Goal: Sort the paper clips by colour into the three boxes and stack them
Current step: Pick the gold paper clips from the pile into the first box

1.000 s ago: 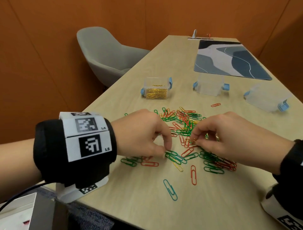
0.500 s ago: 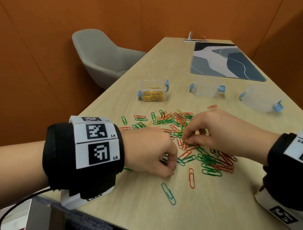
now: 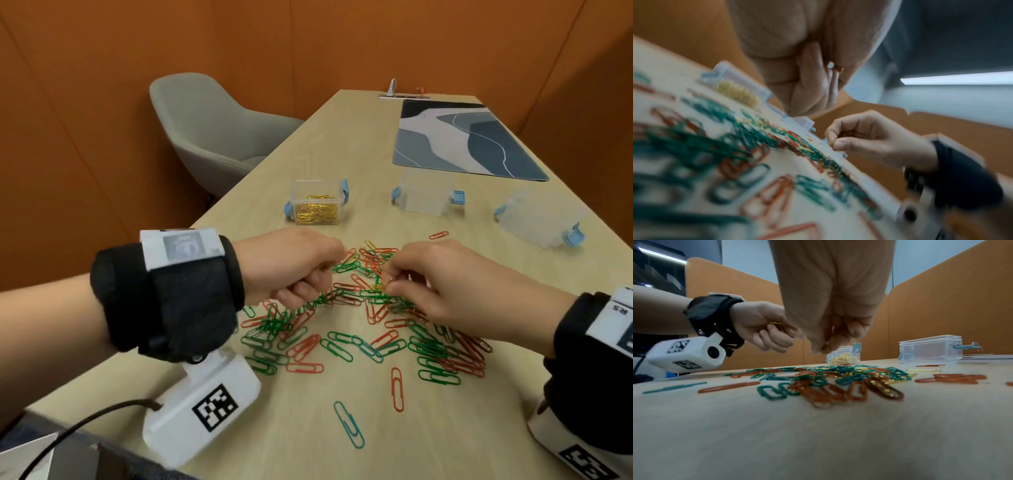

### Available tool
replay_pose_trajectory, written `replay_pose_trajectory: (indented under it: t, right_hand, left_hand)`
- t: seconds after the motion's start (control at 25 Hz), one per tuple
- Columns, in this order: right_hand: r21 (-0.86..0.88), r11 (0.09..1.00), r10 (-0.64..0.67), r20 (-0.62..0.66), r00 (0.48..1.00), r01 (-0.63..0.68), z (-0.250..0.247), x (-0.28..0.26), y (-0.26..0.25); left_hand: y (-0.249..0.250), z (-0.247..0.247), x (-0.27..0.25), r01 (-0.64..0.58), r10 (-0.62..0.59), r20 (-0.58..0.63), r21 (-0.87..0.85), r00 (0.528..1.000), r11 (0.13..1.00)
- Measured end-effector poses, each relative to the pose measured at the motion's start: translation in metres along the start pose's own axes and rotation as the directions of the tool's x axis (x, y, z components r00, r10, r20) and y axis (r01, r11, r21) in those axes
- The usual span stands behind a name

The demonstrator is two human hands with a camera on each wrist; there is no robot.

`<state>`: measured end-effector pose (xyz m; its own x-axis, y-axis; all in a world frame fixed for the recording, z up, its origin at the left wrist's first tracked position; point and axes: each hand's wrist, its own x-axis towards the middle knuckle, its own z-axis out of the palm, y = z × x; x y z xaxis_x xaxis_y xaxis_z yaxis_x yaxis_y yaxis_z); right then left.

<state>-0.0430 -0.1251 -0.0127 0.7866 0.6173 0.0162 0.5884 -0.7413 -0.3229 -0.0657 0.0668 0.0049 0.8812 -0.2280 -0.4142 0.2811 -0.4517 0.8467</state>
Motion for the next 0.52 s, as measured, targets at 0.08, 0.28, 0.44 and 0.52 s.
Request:
replay_pose_trajectory:
  t: [0.08, 0.28, 0.44, 0.52]
  right_hand:
    - [0.122, 0.993, 0.014, -0.103, 0.995, -0.001, -0.003, -0.002, -0.002]
    - [0.357, 0.922, -0.065, -0.235, 0.97, 0.149, -0.001, -0.004, -0.007]
    - [0.45, 0.865, -0.117, -0.245, 0.962, 0.22, -0.002, -0.006, -0.009]
    - [0.376, 0.903, -0.112, -0.265, 0.958, 0.209, -0.001, -0.006, -0.008]
  left_hand:
    - [-0.003, -0.003, 0.007, 0.087, -0.074, 0.062, -0.249, 0.995, 0.965]
    - [-0.005, 0.006, 0.017, 0.176, -0.117, 0.158, -0.437, 0.98, 0.882]
    - [-0.005, 0.016, 0.022, 0.245, -0.119, 0.277, -0.479, 0.953, 0.843]
    - [-0.003, 0.018, 0.022, 0.248, -0.105, 0.303, -0.482, 0.947, 0.84]
